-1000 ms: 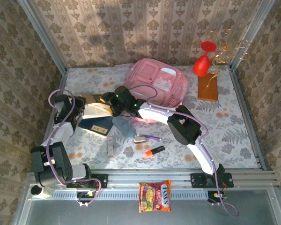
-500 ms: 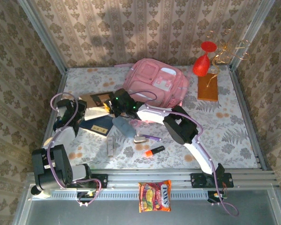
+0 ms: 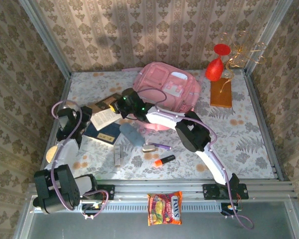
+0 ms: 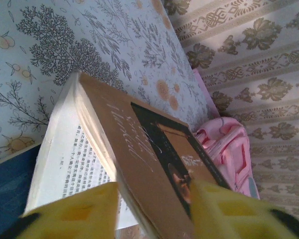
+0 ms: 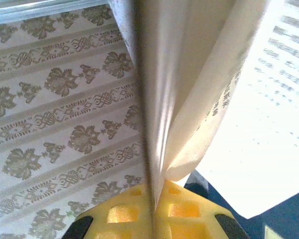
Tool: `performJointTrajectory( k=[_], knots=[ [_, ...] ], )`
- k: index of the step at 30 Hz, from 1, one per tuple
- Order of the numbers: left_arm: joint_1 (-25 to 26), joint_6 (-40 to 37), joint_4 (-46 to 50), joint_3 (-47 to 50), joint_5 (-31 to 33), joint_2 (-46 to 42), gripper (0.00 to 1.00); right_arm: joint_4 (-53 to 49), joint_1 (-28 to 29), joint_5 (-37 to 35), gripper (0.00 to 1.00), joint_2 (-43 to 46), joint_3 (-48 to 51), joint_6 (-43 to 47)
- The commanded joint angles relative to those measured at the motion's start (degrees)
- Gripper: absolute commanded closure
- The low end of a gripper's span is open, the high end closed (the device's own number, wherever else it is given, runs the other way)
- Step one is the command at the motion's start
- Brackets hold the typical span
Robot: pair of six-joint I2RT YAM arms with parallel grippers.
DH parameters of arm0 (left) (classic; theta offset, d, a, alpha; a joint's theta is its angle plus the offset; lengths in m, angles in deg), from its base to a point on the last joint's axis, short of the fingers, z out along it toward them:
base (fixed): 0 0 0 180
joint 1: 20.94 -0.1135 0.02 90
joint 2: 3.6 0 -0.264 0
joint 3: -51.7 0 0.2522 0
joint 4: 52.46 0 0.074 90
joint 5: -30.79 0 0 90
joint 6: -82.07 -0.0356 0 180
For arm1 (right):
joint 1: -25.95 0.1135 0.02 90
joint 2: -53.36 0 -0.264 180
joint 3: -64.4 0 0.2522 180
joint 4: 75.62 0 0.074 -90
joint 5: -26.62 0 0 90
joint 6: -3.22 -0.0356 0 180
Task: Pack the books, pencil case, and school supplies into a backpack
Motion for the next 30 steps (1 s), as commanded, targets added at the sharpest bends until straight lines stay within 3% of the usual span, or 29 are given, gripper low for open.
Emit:
performJointTrajectory(
  k=[1, 6, 11, 16, 25, 30],
  knots=[
    [-1.5, -3.7, 7.7, -4.1, -5.0, -1.7, 0.49, -3.6, -1.5, 2.7, 1.00, 2.6, -4.1, 11.5],
    [-3.1, -12.7, 21.3, -13.5, -7.5, -4.5, 0.38, -9.3, -3.2, 9.9, 1.00, 3.0, -9.4, 22.1],
    [-4.7, -22.5, 31.4, -22.6, -7.1, -6.4, 0.20, -11.6, -3.9, 17.9, 1.00, 3.3, -15.1, 29.7],
    [-6.2, -28.8, 38.8, -31.6, -11.9, -1.7, 0.14, -13.9, -4.2, 25.7, 1.00, 4.0, -20.1, 34.1],
    [-6.1, -26.1, 28.5, -29.8, -26.4, 3.2, 0.06, -17.5, -7.7, 36.6, 1.00, 14.0, -12.8, 47.4],
    [-2.4, -21.8, 20.4, -26.6, -33.4, 5.9, 0.00, -16.7, -9.5, 41.5, 1.00, 18.4, -8.2, 51.0]
  ],
)
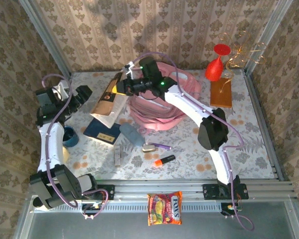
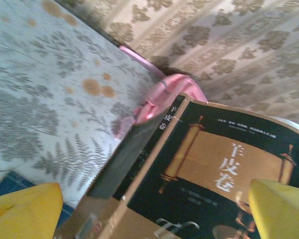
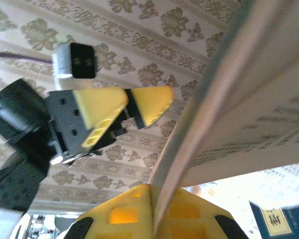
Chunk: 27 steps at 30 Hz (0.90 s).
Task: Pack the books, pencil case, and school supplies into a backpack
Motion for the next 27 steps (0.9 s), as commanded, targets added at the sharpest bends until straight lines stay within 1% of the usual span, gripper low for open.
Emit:
performJointTrajectory(
  k=[1, 4, 6, 9, 13, 15, 19, 21, 23, 27],
  knots=[
    [2.7, 2.2, -5.9, 1.0, -8.3, 2.1, 0.00, 2.5, -1.1, 7.2, 1.00, 5.4, 1.0, 6.0],
    [3.4, 6.1, -9.9, 2.9, -10.1, 3.9, 0.00, 1.9, -1.9, 9.0, 1.00, 7.2, 2.6, 7.7],
    [4.0, 7.9, -11.7, 3.9, -10.3, 4.4, 0.00, -2.6, -2.9, 8.0, 1.00, 8.1, 2.7, 9.6],
    [5.5, 7.0, -10.2, 4.2, -7.9, 3.4, 0.00, -11.6, -4.7, 5.5, 1.00, 10.0, 3.9, 14.2],
    [9.3, 5.5, -8.0, 4.6, -4.7, 3.1, 0.00, -17.2, -6.7, 4.8, 1.00, 16.3, 10.9, 17.8],
    [11.4, 5.3, -7.2, 4.5, -3.4, 3.1, 0.00, -19.3, -7.8, 3.9, 1.00, 21.0, 15.1, 19.8],
    [15.1, 5.8, -8.1, 4.6, -1.5, 3.0, 0.00, -22.5, -10.5, 3.6, 1.00, 30.2, 22.1, 21.6],
    [17.8, 6.1, -8.6, 4.5, -0.8, 3.2, 0.00, -23.6, -11.7, 3.7, 1.00, 33.9, 24.7, 22.0],
    [20.3, 6.7, -9.8, 5.0, -0.2, 3.8, 0.00, -22.9, -12.4, 4.2, 1.00, 35.3, 27.4, 21.5],
    [24.1, 8.3, -13.1, 5.9, -0.1, 7.0, 0.00, -20.8, -12.8, 5.0, 1.00, 33.2, 31.5, 21.2]
  ],
)
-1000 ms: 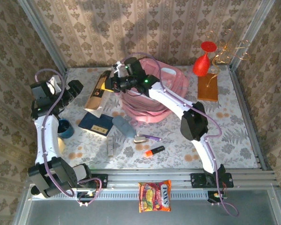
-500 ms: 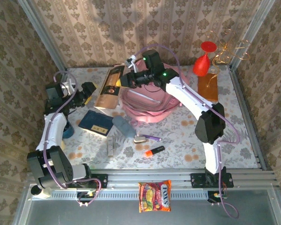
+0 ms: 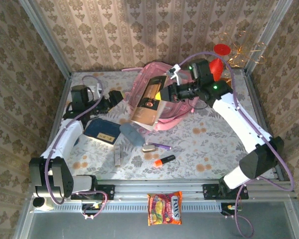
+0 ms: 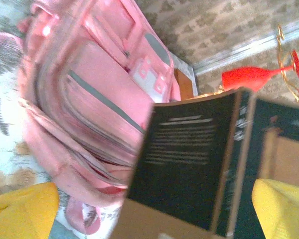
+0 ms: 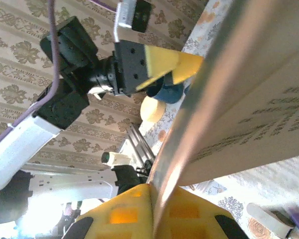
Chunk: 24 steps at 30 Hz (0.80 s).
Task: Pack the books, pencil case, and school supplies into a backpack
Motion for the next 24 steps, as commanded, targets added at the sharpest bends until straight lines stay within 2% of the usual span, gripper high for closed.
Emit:
performJointTrajectory(
  k=[1, 7, 10, 14, 21, 24],
  knots=[
    [1.8, 1.5, -3.2, 0.9, 0.9, 2.6, 0.00, 2.7, -0.2, 3.1, 1.00, -3.0, 3.7, 1.4],
    [4.1, 1.6, -5.0, 2.2, 2.0, 6.0, 0.00, 9.1, -3.7, 4.8, 1.00, -9.3, 10.9, 1.9],
    [6.9, 2.5, -7.5, 3.0, 2.2, 8.7, 0.00, 11.1, -5.5, 4.7, 1.00, -12.0, 15.3, 2.3],
    [11.1, 0.1, -5.6, 1.3, 3.5, 12.0, 0.00, 11.1, -7.6, 2.6, 1.00, -13.0, 20.0, 3.6],
    [15.1, -4.7, -1.0, -1.1, 4.8, 17.3, 0.06, 12.5, -8.6, -0.1, 1.00, -15.2, 23.7, 3.7],
    [16.1, -5.8, -1.5, -1.7, 2.4, 19.3, 0.12, 12.5, -8.7, -1.1, 1.00, -16.5, 24.1, 3.8]
  ],
)
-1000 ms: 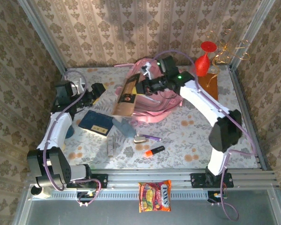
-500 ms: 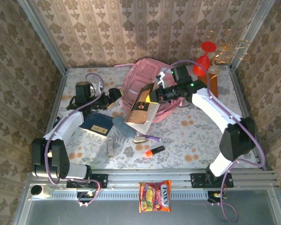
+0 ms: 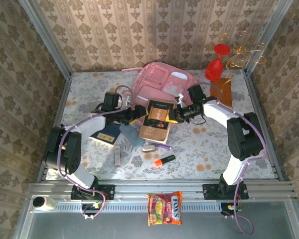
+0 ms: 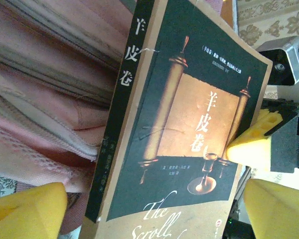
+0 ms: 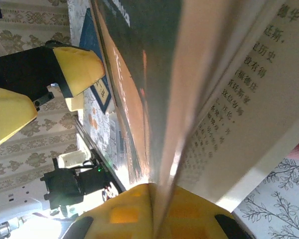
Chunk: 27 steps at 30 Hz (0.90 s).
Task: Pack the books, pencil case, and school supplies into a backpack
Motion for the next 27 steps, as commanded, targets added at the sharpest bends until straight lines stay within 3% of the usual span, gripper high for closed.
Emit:
performJointTrajectory(
  k=[1, 10, 13, 27],
  knots=[
    [1.2, -3.7, 1.7, -2.2, -1.7, 2.1, 0.13, 1.9, -0.3, -2.3, 1.00, -1.9, 0.8, 1.3],
    [2.0, -8.2, 1.5, -3.4, -2.3, 6.9, 0.18, 1.3, -0.3, -3.6, 1.00, -2.8, 0.3, 1.8],
    [3.2, -8.7, -2.0, -3.6, -6.0, 7.7, 0.27, 1.5, -0.2, -3.8, 1.00, -3.4, 0.2, 1.6],
    [5.9, -11.0, -9.8, -1.6, -7.4, 7.3, 0.65, 3.2, -0.2, -4.2, 1.00, -3.9, 1.1, 0.3]
  ],
)
